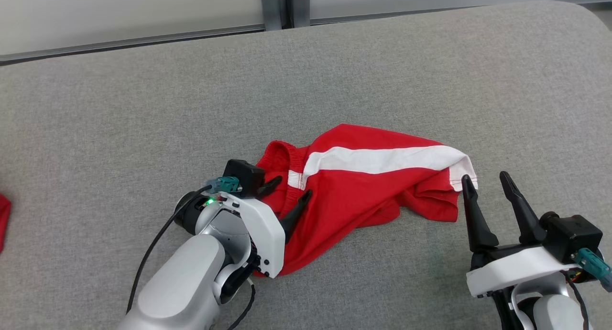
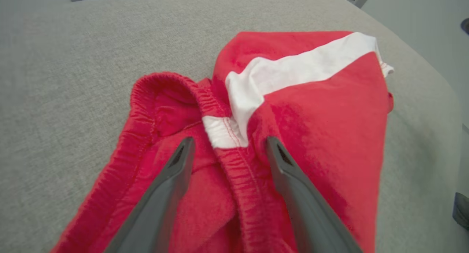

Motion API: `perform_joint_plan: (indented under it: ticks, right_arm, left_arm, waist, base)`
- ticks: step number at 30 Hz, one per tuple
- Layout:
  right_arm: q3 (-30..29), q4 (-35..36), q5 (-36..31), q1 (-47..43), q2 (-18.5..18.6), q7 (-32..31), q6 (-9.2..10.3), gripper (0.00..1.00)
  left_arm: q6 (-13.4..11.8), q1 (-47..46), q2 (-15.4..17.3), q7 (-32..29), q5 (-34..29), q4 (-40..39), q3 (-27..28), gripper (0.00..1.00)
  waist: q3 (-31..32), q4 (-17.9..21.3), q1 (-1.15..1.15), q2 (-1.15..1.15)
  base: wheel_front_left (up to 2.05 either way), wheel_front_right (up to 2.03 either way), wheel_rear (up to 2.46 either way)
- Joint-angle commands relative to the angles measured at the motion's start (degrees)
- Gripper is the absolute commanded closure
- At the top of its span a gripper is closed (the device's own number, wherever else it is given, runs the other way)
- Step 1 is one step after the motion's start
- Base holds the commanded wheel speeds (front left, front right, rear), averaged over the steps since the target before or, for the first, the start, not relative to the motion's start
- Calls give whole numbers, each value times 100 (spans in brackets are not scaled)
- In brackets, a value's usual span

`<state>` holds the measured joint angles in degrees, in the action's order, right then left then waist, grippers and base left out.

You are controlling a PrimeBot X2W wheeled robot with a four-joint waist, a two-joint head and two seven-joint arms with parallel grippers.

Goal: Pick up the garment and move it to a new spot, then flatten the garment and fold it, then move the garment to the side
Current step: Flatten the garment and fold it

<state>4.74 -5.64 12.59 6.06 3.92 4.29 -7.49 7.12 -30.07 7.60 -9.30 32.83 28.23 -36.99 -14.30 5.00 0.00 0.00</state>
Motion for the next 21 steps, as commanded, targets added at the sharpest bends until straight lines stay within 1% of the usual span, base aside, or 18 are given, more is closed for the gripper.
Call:
perform_joint_plan:
  ticks: [1, 3, 4, 5, 6, 7, 8, 16, 21]
  right_arm:
    - [8, -21, 29, 89, -4, 58, 0, 0]
    - [8, -52, 36, 100, -11, 78, 0, 0]
    - [4, -65, 36, 111, -14, 88, 0, 0]
    - [-4, -74, 34, 121, -19, 100, 0, 0]
    - [-10, -81, 32, 125, -21, 113, 0, 0]
    - [-20, -91, 25, 125, -23, 116, 0, 0]
    - [-28, -103, 23, 122, -24, 126, 0, 0]
    - [-109, -173, -9, 174, -20, 112, 0, 0]
    - [-280, -469, 18, 134, 60, 39, 0, 0]
  left_arm:
    - [28, -114, 13, 30, 73, 103, -36, 0]
    - [37, -186, 13, 92, 133, 217, -86, 0]
    - [40, -217, 10, 125, 163, 268, -110, 11]
    - [39, -249, 7, 154, 191, 304, -139, 29]
    - [38, -271, 3, 188, 235, 328, -165, 62]
    - [39, -291, 5, 220, 272, 350, -209, 80]
    - [34, -316, 6, 241, 331, 357, -260, 100]
    - [37, -499, 119, 478, 585, 423, -537, 100]
    - [38, -600, 141, 619, 652, 447, -629, 100]
  waist:
    - [-20, 30, 0, 0]
    - [-33, 49, 0, 0]
    - [-40, 54, 0, 0]
    - [-47, 56, 0, 0]
    - [-51, 55, 0, 0]
    - [-55, 53, 0, 0]
    - [-58, 51, 0, 0]
    - [-47, 4, 0, 0]
    - [-57, -51, 0, 0]
  base:
    - [0, 0, 0]
    - [0, 0, 0]
    - [0, 0, 0]
    - [0, 0, 0]
    - [0, 0, 0]
    - [0, 0, 0]
    - [0, 0, 0]
    - [0, 0, 0]
    - [0, 0, 0]
